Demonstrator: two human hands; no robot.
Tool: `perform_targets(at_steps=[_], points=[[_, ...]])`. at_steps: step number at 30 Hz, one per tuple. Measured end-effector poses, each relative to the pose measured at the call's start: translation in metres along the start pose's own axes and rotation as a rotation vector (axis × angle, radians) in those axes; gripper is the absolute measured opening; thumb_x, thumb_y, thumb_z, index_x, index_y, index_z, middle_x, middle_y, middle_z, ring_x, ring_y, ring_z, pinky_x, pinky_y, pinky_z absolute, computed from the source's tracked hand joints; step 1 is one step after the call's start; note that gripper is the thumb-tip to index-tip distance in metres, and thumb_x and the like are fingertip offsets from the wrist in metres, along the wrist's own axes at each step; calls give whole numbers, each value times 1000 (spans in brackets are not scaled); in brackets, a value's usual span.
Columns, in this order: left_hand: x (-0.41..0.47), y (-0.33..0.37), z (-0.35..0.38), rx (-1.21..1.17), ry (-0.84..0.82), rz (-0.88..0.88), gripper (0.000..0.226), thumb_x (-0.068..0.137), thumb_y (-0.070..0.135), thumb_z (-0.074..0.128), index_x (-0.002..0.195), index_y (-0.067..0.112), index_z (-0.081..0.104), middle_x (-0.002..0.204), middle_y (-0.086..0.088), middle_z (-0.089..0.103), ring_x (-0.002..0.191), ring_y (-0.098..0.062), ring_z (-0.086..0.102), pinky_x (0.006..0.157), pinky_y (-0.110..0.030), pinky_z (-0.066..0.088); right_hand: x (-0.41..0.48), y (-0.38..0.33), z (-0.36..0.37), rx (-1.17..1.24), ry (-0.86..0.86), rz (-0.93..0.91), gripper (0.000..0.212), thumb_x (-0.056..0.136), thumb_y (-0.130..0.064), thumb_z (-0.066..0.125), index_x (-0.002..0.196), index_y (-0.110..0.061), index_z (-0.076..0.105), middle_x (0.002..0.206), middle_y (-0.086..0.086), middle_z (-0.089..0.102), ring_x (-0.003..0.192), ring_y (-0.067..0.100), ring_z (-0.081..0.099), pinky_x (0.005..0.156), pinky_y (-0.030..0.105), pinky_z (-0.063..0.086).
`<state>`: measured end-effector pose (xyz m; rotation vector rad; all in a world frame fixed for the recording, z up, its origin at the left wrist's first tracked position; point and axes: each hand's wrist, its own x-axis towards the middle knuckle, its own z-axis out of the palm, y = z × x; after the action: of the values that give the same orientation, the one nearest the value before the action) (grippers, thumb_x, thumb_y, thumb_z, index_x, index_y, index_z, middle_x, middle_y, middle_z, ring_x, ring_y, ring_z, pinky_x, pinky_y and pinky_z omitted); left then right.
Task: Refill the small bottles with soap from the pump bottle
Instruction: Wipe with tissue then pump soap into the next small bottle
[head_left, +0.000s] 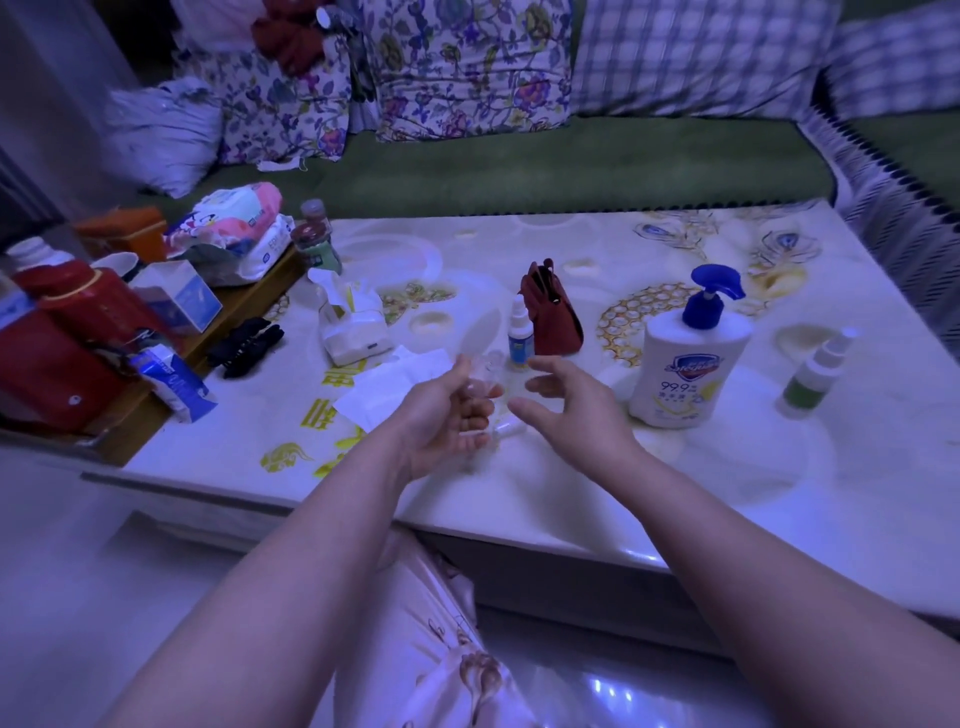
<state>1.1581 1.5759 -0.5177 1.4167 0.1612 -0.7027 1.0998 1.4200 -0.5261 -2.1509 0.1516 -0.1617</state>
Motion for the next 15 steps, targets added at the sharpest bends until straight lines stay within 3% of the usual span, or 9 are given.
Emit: perform_targets(at_steps=[4,8,12,15], points=[[-3,-2,35,97,-104,-29,47,96,56,35,66,21,47,66,1,47,58,-12,41,63,-26,45,-9,4,-22,121,91,-25,50,74,-40,78,119,-27,61,108,-12,67,103,2,59,85,23,45],[-4,-4,70,139,-197,-48,44,95,57,35,73,22,48,64,3,46,60,-11,39,65,-28,47,-20,14,-50,163,147,-38,32,73,-32,80,103,-34,68,100,-20,68,101,-1,59,78,18,43],[-5,-3,106,195,-271,-72,46,96,57,34,73,21,51,60,3,51,58,-11,41,66,-29,46,-34,22,-77,228,208,0,26,75,-29,78,96,-34,63,97,-19,67,99,-1,61,84,22,45],[-4,4,132,366,-183,-7,44,98,51,35,80,18,57,66,2,60,55,-9,46,60,-25,46,-41,29,-100,240,307,53,25,75,-33,75,95,-28,61,95,-13,69,94,2,64,87,28,50]])
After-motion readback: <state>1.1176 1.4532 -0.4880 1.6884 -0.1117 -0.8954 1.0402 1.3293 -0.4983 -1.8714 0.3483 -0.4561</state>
